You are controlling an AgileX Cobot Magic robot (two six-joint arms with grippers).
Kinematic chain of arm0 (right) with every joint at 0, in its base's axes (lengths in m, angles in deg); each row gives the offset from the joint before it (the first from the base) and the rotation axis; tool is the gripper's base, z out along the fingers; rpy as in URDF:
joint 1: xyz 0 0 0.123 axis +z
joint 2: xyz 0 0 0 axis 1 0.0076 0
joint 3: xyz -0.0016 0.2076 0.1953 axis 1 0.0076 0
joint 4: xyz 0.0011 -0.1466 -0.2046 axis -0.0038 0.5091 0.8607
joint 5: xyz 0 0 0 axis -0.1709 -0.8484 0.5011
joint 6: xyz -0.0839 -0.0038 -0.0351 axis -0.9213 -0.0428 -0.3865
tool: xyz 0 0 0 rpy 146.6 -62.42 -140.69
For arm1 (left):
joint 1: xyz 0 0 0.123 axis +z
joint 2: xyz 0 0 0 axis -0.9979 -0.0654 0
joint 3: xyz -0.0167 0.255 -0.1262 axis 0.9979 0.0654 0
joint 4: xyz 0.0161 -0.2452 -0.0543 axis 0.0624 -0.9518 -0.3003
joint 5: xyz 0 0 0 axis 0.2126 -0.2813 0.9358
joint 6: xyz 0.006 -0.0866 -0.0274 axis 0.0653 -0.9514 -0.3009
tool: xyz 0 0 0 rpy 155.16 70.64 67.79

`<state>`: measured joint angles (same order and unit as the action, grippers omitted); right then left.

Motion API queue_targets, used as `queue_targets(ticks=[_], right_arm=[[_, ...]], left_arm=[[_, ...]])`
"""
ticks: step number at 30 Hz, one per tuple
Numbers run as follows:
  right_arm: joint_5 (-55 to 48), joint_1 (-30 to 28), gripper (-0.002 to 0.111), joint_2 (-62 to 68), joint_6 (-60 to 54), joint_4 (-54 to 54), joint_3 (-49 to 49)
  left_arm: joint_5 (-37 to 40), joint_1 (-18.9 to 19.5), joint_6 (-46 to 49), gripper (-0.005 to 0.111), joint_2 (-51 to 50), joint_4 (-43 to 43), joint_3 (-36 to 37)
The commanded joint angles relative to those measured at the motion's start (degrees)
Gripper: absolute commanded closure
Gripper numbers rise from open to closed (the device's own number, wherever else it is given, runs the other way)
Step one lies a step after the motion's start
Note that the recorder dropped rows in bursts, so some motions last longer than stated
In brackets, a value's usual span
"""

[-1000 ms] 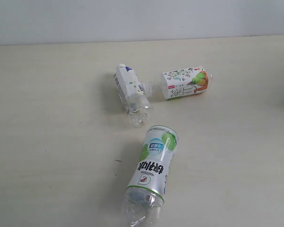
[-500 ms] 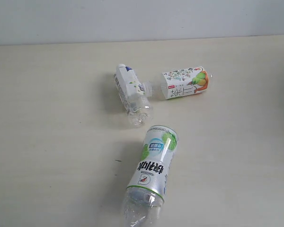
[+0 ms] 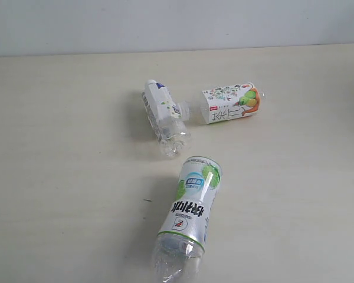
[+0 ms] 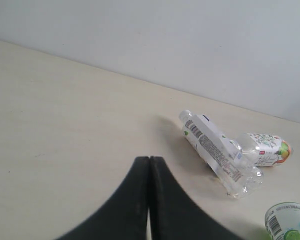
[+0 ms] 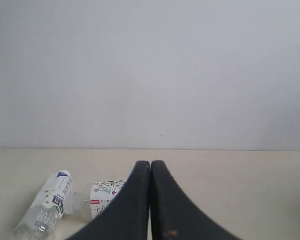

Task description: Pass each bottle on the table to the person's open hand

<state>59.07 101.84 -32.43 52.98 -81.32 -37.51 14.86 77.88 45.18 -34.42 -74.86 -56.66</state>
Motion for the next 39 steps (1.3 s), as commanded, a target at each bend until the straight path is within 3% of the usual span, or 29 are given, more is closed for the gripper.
queue_targets(ticks=[1, 15, 20, 23, 26, 27, 30, 32, 33, 39], right_arm=[[1.23, -0.23, 0.108, -0.34, 0.19, 1.03, 0.28], [2.14, -0.23, 0.108, -0.34, 1.69, 0.13, 0.28], [20.72, -0.23, 0.108, -0.34, 1.69, 0.13, 0.28], [38.25, -0.23, 0.108, -0.34, 1.52, -0.82, 0.28], [40.85, -0.23, 0.108, -0.34, 6.28, -1.71, 0.13], [41.11, -0.23, 0.108, -0.34, 6.67, -5.04, 0.05], [43.87, -0.23, 0.108, 5.53, -13.31, -34.37, -1.92], [37.38, -0.23, 0.108, 14.68, -26.40, -42.99, -6.81], [31.31, -0.23, 0.108, 19.57, -28.38, -41.84, -10.61], [-3.90, -0.23, 0.108, 47.88, -28.40, -30.33, -31.48]], left_arm=[[-0.34, -0.20, 0.18, 0.107, 0.36, 0.14, 0.13], [-0.34, -0.20, 0.18, 0.107, 0.36, 0.14, 0.13], [-0.34, -0.20, 0.18, 0.107, 0.36, 0.14, 0.13], [-0.34, -0.20, 0.18, 0.107, 0.36, 0.14, 0.13], [-0.34, -0.20, 0.18, 0.107, 0.36, 0.14, 0.13], [-0.34, -0.20, 0.18, 0.107, 0.36, 0.14, 0.13], [-0.34, -0.20, 0.18, 0.107, 0.36, 0.14, 0.13], [-0.34, -0.20, 0.18, 0.107, 0.36, 0.14, 0.13], [-0.34, -0.20, 0.18, 0.107, 0.36, 0.14, 0.13], [-0.34, -0.20, 0.18, 0.107, 0.36, 0.14, 0.13]])
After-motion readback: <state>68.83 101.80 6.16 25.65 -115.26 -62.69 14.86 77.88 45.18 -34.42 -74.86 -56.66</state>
